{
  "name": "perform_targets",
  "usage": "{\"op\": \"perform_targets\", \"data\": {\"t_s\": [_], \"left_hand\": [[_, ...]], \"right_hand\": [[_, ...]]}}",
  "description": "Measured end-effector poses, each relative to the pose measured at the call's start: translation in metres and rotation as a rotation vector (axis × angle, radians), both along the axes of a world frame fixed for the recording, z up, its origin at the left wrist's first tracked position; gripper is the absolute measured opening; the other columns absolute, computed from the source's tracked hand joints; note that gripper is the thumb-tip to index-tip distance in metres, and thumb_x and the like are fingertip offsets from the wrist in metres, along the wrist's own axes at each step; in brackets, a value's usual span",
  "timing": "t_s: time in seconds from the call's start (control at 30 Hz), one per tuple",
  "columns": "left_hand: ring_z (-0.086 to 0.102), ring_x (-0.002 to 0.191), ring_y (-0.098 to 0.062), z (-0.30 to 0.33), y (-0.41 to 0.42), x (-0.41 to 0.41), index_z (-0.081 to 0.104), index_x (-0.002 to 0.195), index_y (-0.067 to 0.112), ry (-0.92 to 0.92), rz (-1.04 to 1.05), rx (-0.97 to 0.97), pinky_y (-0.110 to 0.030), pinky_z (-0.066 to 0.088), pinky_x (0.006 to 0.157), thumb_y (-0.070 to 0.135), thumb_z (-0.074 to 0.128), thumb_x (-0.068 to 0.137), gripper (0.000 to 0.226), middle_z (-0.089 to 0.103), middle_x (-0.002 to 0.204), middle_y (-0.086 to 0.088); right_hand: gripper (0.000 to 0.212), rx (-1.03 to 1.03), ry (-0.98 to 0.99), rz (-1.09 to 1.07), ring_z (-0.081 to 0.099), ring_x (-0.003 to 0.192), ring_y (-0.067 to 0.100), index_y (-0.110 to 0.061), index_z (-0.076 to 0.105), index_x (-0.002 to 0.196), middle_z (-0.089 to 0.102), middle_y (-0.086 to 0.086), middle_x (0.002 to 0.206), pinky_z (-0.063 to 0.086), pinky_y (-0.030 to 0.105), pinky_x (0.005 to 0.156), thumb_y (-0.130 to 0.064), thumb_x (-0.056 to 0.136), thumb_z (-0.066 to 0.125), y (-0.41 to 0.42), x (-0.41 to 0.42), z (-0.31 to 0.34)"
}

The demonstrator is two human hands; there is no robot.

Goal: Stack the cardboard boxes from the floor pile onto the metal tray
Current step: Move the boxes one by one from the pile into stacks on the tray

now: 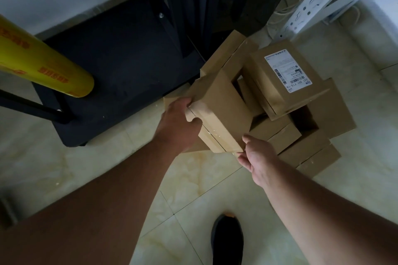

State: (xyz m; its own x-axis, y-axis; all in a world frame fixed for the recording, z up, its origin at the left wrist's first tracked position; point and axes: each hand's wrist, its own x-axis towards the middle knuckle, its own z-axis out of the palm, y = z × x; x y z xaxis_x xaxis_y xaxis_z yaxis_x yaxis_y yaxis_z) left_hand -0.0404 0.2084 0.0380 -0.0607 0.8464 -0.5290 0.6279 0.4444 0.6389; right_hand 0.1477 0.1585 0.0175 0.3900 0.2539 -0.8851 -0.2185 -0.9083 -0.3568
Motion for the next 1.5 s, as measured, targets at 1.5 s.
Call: {"op": "perform_targets", "data": {"t_s": [1.5], "left_hand": [[0.063, 0.117, -0.02, 0.045, -0.315, -0.394, 0.046, 0.141, 0.058, -0.345, 0.779, -0.17, -0.053, 0.06, 0.093, 0.062, 0.08, 0.068, 0.08, 0.054, 0.136, 0.011]], "right_hand": [[0.103, 0.47, -0.032, 0.829, 0.059, 0.124, 0.015, -0.055, 0.007, 0.157, 0.049, -0.013, 0.149, 0.051, 0.042, 0.104, -0.052, 0.083, 0.078, -0.133, -0.443, 0.088]]}}
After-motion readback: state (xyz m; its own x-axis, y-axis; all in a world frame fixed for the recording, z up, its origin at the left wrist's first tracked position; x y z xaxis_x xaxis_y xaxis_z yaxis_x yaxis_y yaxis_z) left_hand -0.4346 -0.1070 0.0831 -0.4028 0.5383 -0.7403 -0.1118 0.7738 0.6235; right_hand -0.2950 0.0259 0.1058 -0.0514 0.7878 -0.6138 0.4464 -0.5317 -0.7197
